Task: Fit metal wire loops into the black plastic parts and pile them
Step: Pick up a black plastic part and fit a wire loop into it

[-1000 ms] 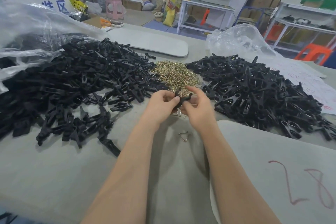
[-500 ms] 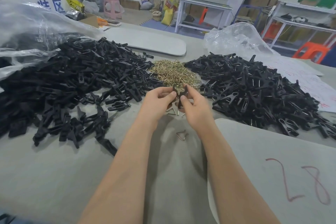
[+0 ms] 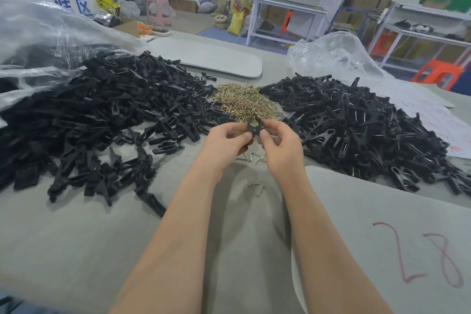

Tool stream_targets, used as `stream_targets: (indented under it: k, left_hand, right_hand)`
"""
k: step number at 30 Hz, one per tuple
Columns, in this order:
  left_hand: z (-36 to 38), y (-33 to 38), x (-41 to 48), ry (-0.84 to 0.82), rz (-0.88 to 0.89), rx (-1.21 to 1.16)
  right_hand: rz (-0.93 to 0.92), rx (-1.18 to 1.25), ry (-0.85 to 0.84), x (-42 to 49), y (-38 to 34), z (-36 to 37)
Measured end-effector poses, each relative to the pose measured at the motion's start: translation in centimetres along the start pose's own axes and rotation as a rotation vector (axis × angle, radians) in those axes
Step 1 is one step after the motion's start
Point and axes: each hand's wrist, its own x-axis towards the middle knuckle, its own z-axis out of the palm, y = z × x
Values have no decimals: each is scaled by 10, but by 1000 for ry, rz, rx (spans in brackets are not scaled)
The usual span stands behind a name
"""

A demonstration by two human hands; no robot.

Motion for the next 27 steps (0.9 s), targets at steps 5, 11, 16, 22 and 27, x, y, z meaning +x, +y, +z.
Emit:
stream_targets:
  k: [5, 11, 16, 22, 27]
  left_hand:
    - [0, 3, -2, 1, 0, -27]
    - [0, 4, -4, 9, -14, -3]
    - [0, 4, -5, 10, -13, 37]
    - [2, 17, -10, 112, 104, 89]
    - [-2, 46, -19, 370, 427, 53]
  right_hand:
    - [24, 46, -5, 0, -3, -1]
    - [25, 72, 39, -2, -3, -1]
    - [23, 64, 15, -1, -2, -3]
    - [52, 127, -3, -2, -4, -2]
    - [100, 39, -129, -1, -20, 34]
